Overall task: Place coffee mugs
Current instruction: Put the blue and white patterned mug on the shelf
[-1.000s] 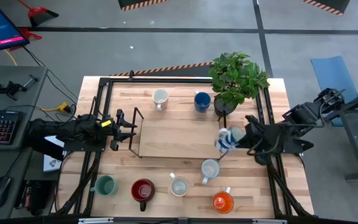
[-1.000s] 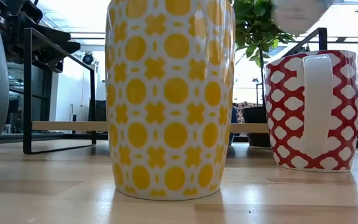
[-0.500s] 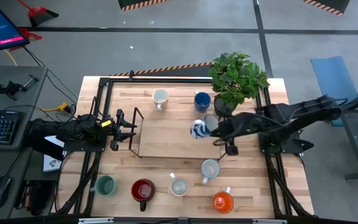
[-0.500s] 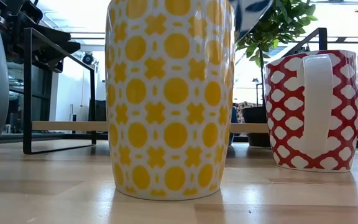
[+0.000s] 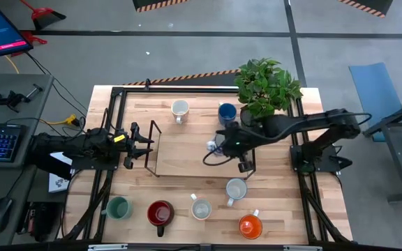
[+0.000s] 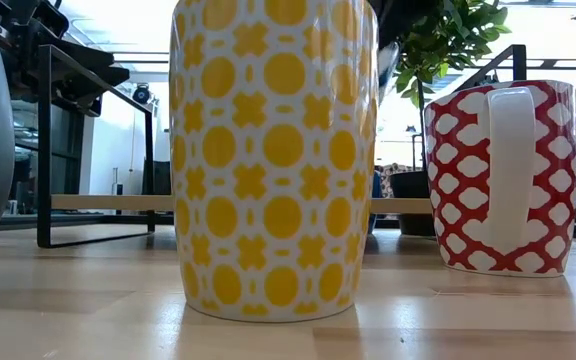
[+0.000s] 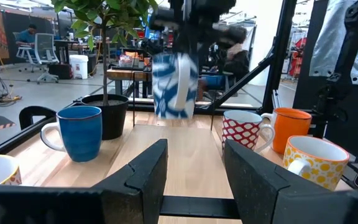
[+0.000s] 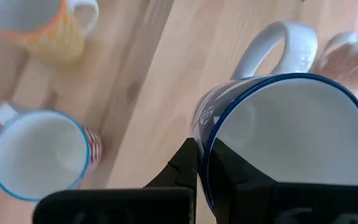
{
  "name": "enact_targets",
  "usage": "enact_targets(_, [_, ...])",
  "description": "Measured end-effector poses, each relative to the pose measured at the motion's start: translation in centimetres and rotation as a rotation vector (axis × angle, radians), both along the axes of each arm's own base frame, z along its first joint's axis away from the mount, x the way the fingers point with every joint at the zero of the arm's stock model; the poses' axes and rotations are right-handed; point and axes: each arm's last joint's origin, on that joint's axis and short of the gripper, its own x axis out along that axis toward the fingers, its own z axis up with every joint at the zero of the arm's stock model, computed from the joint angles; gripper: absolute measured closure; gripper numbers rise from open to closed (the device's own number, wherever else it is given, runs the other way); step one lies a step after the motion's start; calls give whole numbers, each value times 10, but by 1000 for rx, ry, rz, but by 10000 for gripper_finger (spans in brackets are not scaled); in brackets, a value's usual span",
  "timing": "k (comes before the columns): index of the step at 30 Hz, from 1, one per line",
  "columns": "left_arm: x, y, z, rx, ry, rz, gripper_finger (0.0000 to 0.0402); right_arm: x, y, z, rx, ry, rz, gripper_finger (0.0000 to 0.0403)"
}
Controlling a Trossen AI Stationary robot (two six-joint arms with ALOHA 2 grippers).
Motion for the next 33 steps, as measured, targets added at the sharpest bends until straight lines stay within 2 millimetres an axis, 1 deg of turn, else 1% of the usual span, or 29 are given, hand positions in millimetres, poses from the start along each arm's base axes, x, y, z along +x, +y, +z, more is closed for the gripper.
enact_targets(5, [0, 0, 0, 0, 0, 0, 252, 13, 1, -27, -20, 139, 4, 403])
enact_targets(10, [0, 0, 0, 0, 0, 0, 252, 21, 4, -41, -3, 192, 14, 403])
enact_targets(15, [0, 0, 0, 0, 0, 0, 252, 23, 5, -46, 24, 213, 3, 403])
enact_targets(19, [0, 0, 0, 0, 0, 0, 252, 24, 3, -46, -24, 204, -28, 403])
enact_targets(23, [0, 0, 0, 0, 0, 0, 252, 23, -5, -46, -33, 219, -82, 403])
enact_targets(33, [0, 0, 0, 0, 0, 0, 252, 21, -30, -47, 13, 254, -260, 403])
